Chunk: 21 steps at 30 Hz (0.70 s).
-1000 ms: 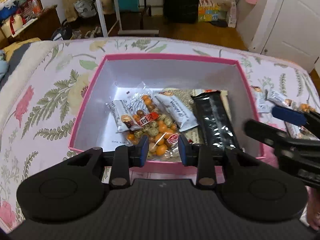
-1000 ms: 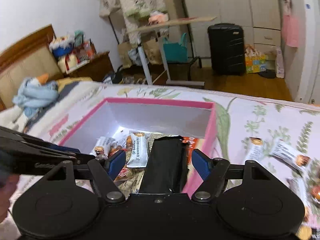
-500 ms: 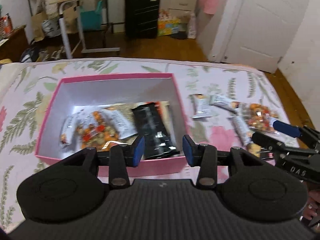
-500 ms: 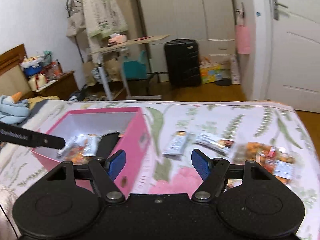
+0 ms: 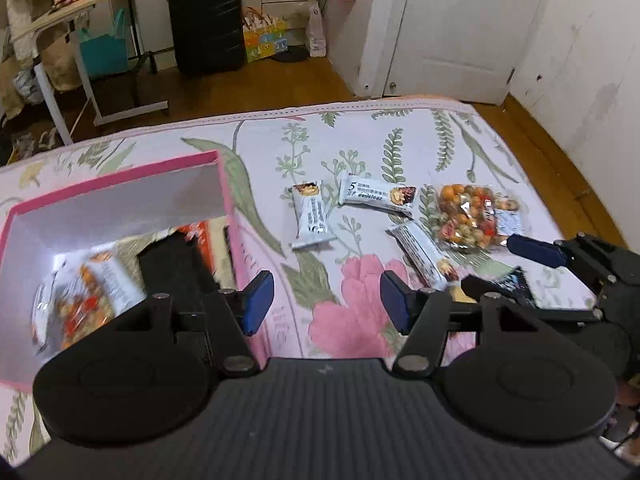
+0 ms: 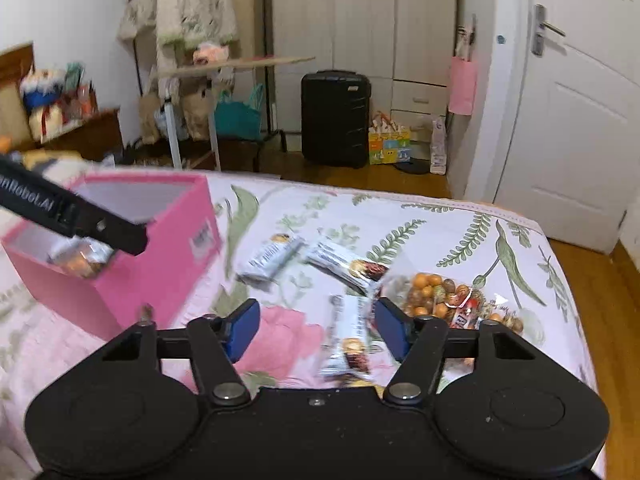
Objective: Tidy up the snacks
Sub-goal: 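Grasp a white bar with the left gripper while the right grasps a chocolate-picture bar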
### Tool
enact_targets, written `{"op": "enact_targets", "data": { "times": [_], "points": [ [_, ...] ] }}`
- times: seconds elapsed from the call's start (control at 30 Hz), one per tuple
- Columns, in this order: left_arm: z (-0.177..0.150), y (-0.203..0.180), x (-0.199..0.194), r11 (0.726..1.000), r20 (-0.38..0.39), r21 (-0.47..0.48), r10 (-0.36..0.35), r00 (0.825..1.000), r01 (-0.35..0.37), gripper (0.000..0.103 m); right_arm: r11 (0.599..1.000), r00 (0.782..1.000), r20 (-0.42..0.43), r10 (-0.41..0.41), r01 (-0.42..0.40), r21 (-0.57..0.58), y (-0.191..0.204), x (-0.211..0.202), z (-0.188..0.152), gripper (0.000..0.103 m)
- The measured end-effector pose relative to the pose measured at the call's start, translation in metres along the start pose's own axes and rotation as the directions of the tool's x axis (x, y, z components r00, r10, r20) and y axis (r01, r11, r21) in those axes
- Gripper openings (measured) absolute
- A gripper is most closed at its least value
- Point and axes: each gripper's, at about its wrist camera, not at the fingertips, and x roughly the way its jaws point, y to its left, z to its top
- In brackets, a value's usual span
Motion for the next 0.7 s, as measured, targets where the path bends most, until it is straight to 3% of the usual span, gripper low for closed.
{"op": "enact_targets", "data": {
  "times": [0.13, 0.27, 0.33, 0.5, 0.6, 0.63, 0.7],
  "points": [
    [0.019, -0.007, 0.039, 1.0, -0.029, 0.009, -0.019, 0.999, 0.02, 0.058, 0.998, 0.998, -0.019, 0.054, -0.054, -0.013, -0.009, 0.023, -0.007, 0.054],
    [0.035, -0.004, 0.078, 1.0, -0.067, 0.002, 0.011, 0.998, -0.011, 0.056, 0.996, 0.996, -0.039, 0.086, -0.086, 0.017, -0.016, 0.049, -0.016, 0.05],
    [0.041, -0.005, 0.093, 1.0, -0.069, 0.012, -0.001, 0.998, 0.002, 0.056, 0.996, 0.996, -0.048, 0.079, -0.077, 0.046, -0.02, 0.061, -0.019, 0.05],
    [0.045, -0.006, 0.136, 0.998, -0.108, 0.043, 0.055, 0.993, -0.051, 0.055, 0.993, 0.993, -0.084, 0.078, -0.069, 0.1, -0.027, 0.085, -0.024, 0.05],
    [0.046, -0.003, 0.157, 0.998, -0.152, -0.011, 0.06, 0.987, -0.062, 0.055, 0.994, 0.992, -0.118, 0.047, -0.035, 0.105, -0.027, 0.099, -0.026, 0.05],
    [0.044, -0.004, 0.162, 0.997, -0.154, -0.018, 0.072, 0.985, -0.076, 0.056, 0.994, 0.992, -0.123, 0.016, -0.002, 0.113, -0.027, 0.102, -0.026, 0.05],
    [0.04, -0.006, 0.174, 0.992, -0.182, -0.025, 0.12, 0.976, -0.126, 0.054, 0.984, 0.987, -0.155, 0.032, -0.004, 0.177, -0.033, 0.109, -0.027, 0.05]
  ]
}}
